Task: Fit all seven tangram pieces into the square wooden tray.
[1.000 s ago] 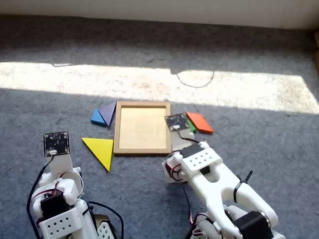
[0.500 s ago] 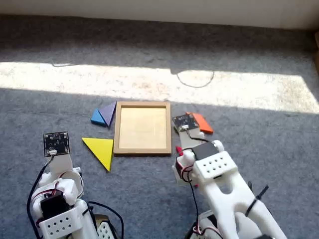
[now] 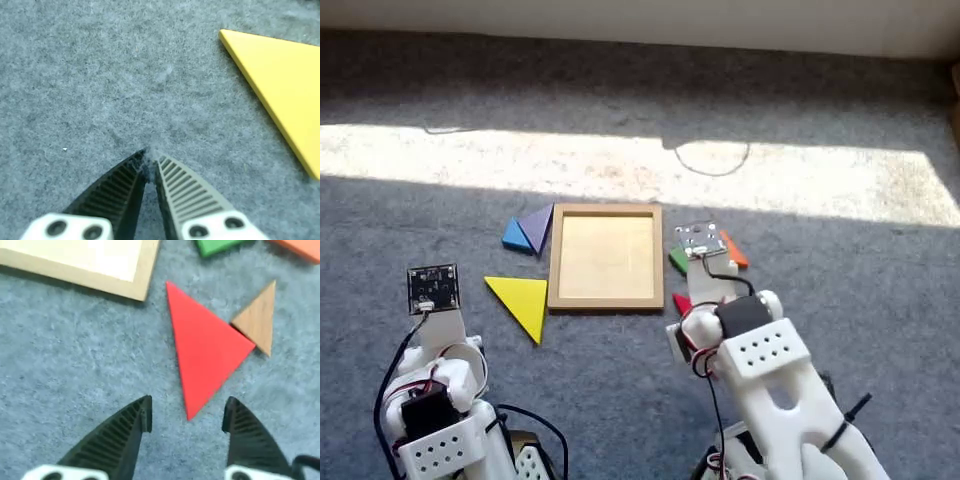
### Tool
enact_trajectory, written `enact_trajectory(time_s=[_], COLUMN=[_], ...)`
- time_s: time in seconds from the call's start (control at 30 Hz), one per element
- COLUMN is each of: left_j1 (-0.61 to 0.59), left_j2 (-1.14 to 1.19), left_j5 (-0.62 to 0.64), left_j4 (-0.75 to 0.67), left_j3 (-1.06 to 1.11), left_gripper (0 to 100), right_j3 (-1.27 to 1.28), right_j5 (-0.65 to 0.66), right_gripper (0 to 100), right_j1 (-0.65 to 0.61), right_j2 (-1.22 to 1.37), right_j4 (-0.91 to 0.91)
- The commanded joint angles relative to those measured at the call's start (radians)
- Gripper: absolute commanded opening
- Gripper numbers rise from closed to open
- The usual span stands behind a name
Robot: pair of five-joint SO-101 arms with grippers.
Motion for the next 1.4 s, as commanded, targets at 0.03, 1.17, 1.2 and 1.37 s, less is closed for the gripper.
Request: enact_trajectory(time_s=[0.03, 1.17, 1.2, 1.37], left_j1=[-0.01, -0.01, -0.01, -0.01], left_j2=[-0.031, -0.031, -0.031, -0.031], left_j5=[0.002, 0.002, 0.002, 0.002], left_j4=[0.008, 0.008, 0.008, 0.008], left_j3=[0.021, 0.021, 0.021, 0.021], left_gripper=[1, 1, 1, 1], right_j3=[-0.11, -0.292, -0.292, -0.344], right_j5=[-0.012, 0.04, 0.046, 0.051], right_gripper=[32.0, 35.0, 35.0, 35.0], right_j1=[0.012, 0.054, 0.054, 0.061], right_j2=[0.213, 0.667, 0.667, 0.671], right_j4=[-0.008, -0.249, -0.249, -0.249])
